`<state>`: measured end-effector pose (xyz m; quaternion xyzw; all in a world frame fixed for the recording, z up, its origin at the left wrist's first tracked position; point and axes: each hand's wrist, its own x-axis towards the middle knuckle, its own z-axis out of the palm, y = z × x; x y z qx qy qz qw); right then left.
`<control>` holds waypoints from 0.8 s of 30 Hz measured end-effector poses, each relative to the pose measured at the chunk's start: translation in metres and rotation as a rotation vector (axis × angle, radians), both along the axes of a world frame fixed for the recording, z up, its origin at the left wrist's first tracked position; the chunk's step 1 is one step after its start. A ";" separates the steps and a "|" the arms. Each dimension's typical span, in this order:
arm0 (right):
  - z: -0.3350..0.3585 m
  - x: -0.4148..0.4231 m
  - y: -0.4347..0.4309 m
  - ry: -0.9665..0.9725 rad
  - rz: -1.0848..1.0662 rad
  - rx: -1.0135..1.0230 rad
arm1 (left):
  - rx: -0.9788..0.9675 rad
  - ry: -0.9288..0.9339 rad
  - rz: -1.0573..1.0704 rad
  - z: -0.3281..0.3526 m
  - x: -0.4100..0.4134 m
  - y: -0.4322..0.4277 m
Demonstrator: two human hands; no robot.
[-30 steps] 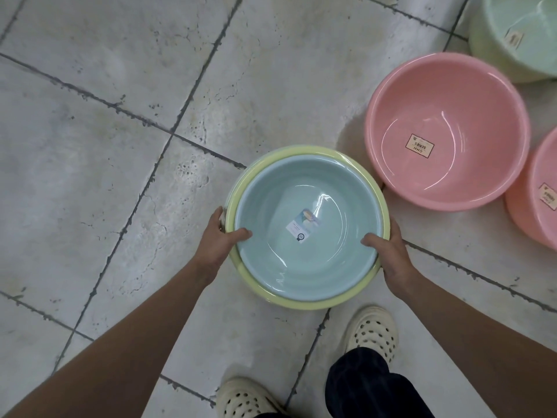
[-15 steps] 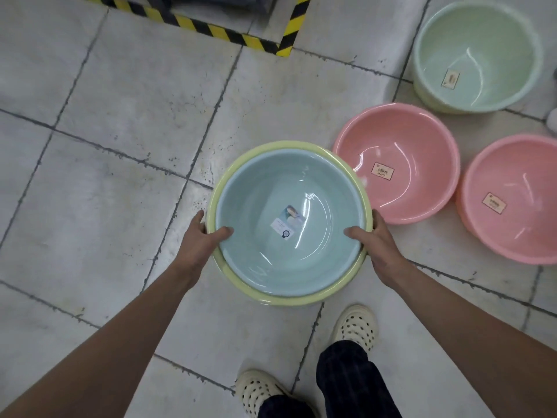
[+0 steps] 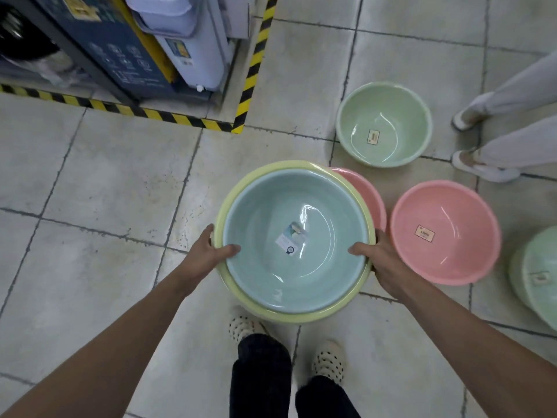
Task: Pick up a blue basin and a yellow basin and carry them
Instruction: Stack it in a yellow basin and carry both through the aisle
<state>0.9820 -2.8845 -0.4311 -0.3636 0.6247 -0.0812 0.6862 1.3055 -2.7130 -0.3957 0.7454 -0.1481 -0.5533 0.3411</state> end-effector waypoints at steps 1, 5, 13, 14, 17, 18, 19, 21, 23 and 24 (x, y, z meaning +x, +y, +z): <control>0.000 -0.004 -0.007 0.013 -0.018 -0.008 | -0.002 0.003 -0.012 -0.004 -0.002 -0.014; -0.007 -0.016 -0.039 0.075 -0.052 -0.025 | -0.005 0.012 -0.074 -0.024 -0.010 -0.069; -0.058 -0.037 -0.073 0.196 -0.141 0.006 | 0.007 0.085 -0.157 -0.068 -0.012 -0.153; -0.064 -0.039 -0.075 0.200 -0.150 0.015 | 0.009 0.089 -0.165 -0.070 -0.013 -0.160; -0.094 -0.047 -0.083 0.190 -0.160 0.047 | 0.007 0.078 -0.194 -0.088 -0.015 -0.182; -0.105 -0.049 -0.086 0.188 -0.161 0.048 | 0.017 0.071 -0.203 -0.097 -0.015 -0.188; -0.114 -0.051 -0.089 0.191 -0.163 0.047 | 0.028 0.070 -0.210 -0.107 -0.016 -0.195; -0.127 -0.053 -0.094 0.182 -0.178 0.047 | 0.046 0.063 -0.222 -0.125 -0.019 -0.207; -0.139 -0.057 -0.100 0.191 -0.196 0.040 | 0.063 0.057 -0.232 -0.143 -0.026 -0.217; -0.146 -0.059 -0.103 0.192 -0.203 0.043 | 0.068 0.055 -0.238 -0.152 -0.029 -0.222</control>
